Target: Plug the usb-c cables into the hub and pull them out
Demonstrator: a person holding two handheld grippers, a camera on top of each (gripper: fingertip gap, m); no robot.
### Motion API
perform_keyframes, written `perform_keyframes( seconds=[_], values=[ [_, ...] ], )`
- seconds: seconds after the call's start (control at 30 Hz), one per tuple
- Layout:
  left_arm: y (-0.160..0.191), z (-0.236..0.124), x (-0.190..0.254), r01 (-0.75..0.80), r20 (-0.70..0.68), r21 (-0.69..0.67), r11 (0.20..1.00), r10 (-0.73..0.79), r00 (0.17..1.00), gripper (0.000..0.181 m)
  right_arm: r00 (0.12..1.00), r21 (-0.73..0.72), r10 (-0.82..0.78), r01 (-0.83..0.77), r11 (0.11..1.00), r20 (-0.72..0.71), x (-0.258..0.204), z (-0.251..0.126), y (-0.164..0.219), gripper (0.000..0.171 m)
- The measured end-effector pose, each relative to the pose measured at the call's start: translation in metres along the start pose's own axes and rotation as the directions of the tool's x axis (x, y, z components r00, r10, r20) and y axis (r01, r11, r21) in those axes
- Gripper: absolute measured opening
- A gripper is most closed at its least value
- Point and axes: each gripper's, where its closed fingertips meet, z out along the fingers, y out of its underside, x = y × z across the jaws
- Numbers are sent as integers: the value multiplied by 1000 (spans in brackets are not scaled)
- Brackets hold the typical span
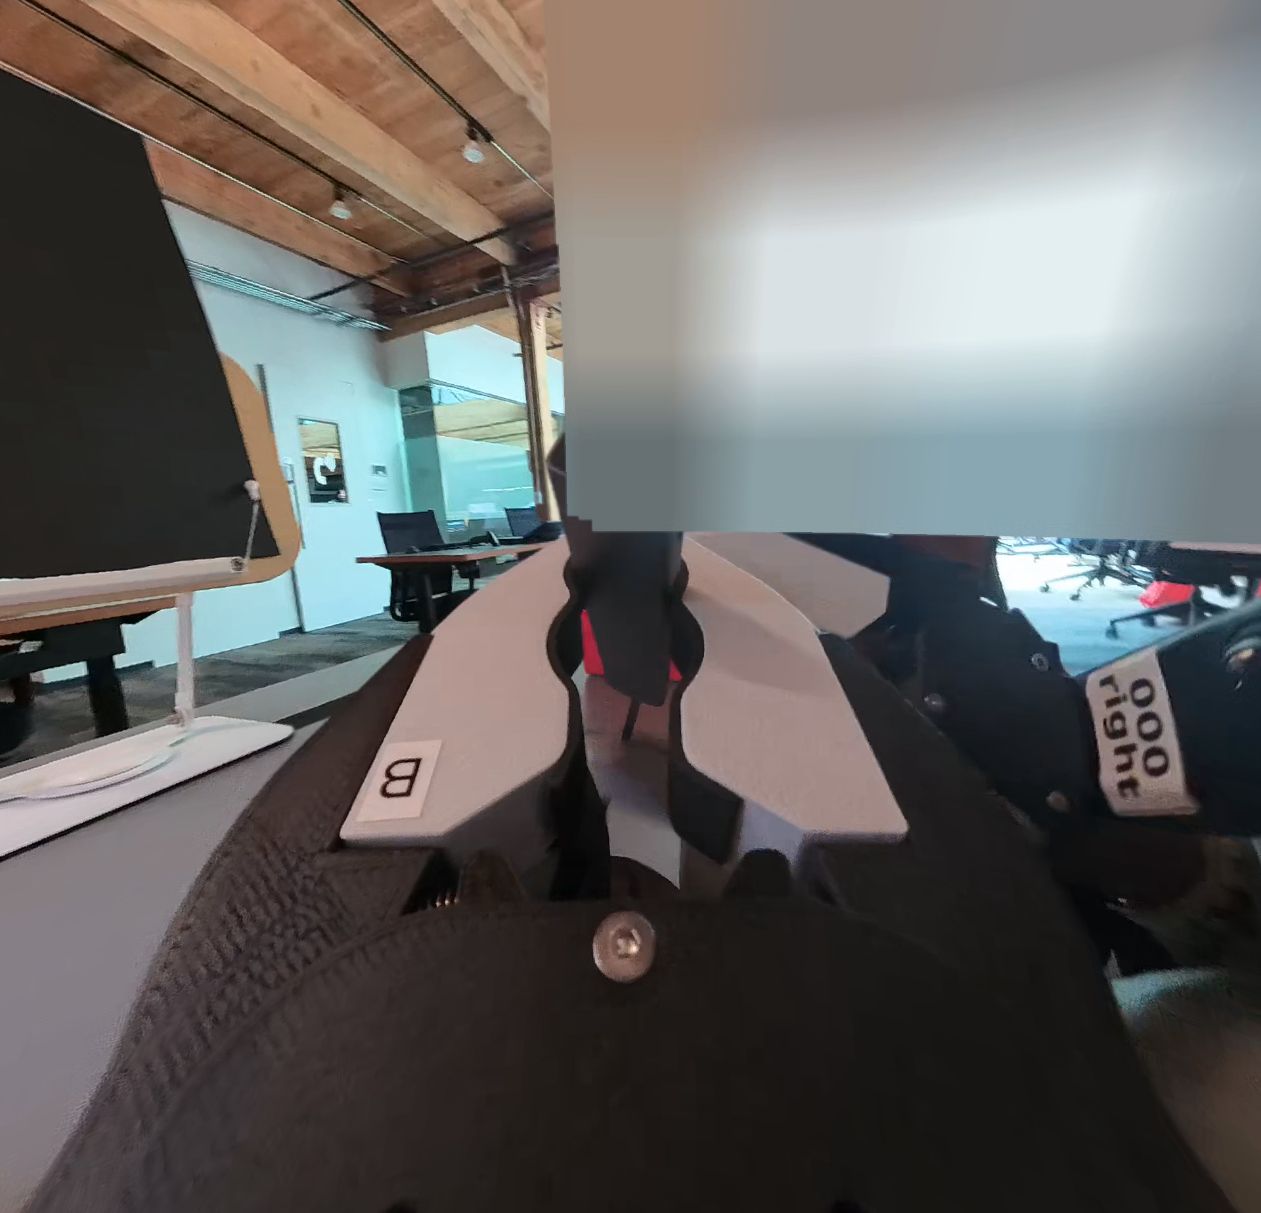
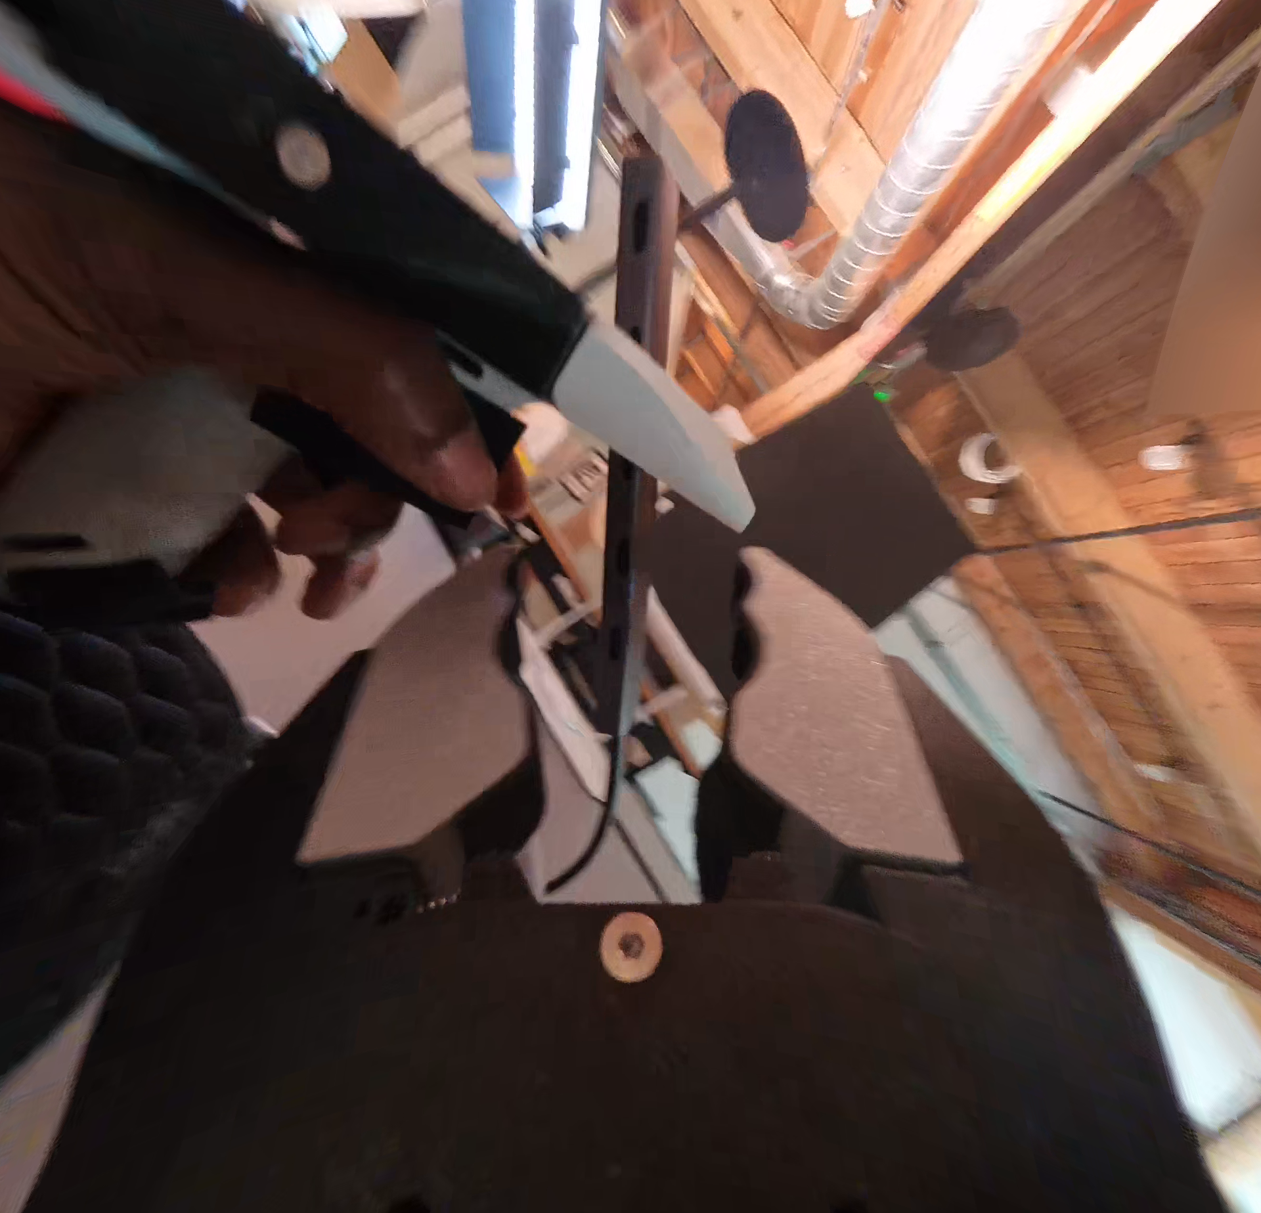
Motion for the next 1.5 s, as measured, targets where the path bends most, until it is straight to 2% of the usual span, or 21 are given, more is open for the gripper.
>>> perform_keyframes(
  seconds=[0.03, 0.07, 0.1, 0.13, 0.2, 0.27, 0.3, 0.4, 0.5, 0.57, 0.6, 0.73, 0.77, 0.83, 0.9, 1.0, 1.13, 1.3, 1.37, 1.43, 1.5],
  values=[
    [1, 1, 4, -10, -22, -3, 1000, 9, 1000, 21, 995, -36, -72, 70, 997, -70, 8, -1, 4, 22],
    [0, 3, 9, -31, -44, 5, 1000, 31, 999, 22, 988, -50, -128, 124, 991, -89, 9, -2, 5, 9],
    [-1, 3, 10, -65, -41, 14, 998, 66, 997, 27, 985, -56, -137, 131, 990, -108, 13, -3, 6, 9],
    [-5, 4, 9, -112, -7, 47, 993, 112, 994, 51, 988, -58, -116, 110, 992, -101, 14, -4, 6, 9],
    [-20, 5, 5, -204, 80, 145, 968, 194, 978, 114, 992, -49, -19, 13, 999, -123, 24, -7, 9, 8],
    [-18, 9, 8, -254, 94, 123, 959, 243, 965, 140, 985, -37, 77, -84, 996, -156, 36, -11, 14, 8],
    [-16, 9, 4, -276, 114, 91, 957, 265, 958, 145, 977, -34, 131, -139, 990, -170, 42, -12, 19, 8],
    [-8, 11, 3, -297, 119, 36, 954, 291, 949, 145, 941, -16, 265, -274, 961, -208, 57, -17, 30, 8],
    [-1, 14, 17, -264, 22, 18, 964, 263, 964, 144, 904, 1, 344, -355, 935, -254, 74, -22, 41, 8],
    [-5, 12, 23, -248, -9, 53, 967, 249, 969, 122, 883, 16, 384, -395, 919, -272, 90, -25, 46, 8],
    [-9, 11, 19, -248, 26, 71, 966, 247, 969, 119, 867, 24, 407, -418, 908, -287, 101, -27, 49, 8],
    [-18, 5, -20, -72, 229, 70, 995, 54, 972, 145, 810, 54, 474, -487, 872, -347, 159, -37, 67, 9],
    [-19, 3, -26, -82, 266, 82, 993, 57, 962, 145, 802, 55, 473, -489, 871, -365, 176, -40, 72, 9],
    [-17, 2, -22, -164, 253, 47, 985, 147, 956, 145, 795, 41, 434, -462, 886, -423, 214, -48, 86, 9],
    [-11, 6, -20, -181, 245, 10, 983, 173, 954, 145, 791, 16, 375, -420, 907, -483, 252, -57, 101, 8],
    [-15, 4, -27, -190, 311, 12, 982, 178, 934, 145, 776, -48, 294, -384, 922, -559, 301, -70, 131, 9],
    [-23, 0, -27, -146, 278, 95, 985, 115, 954, 145, 731, -111, 215, -370, 922, -648, 353, -84, 184, 9],
    [-20, -4, -33, -220, 314, 40, 975, 197, 929, 145, 773, -225, 239, -440, 869, -588, 362, -72, 271, 9],
    [-19, -3, -34, -228, 315, 24, 973, 209, 926, 145, 816, -308, 235, -443, 842, -529, 351, -67, 306, 9],
    [-19, -7, -48, -220, 383, -1, 975, 204, 901, 145, 835, -377, 257, -466, 800, -488, 336, -66, 341, 9],
    [-22, -11, -55, -168, 413, 22, 985, 145, 899, 145, 840, -444, 307, -506, 739, -447, 317, -69, 370, 10]
  ],
)
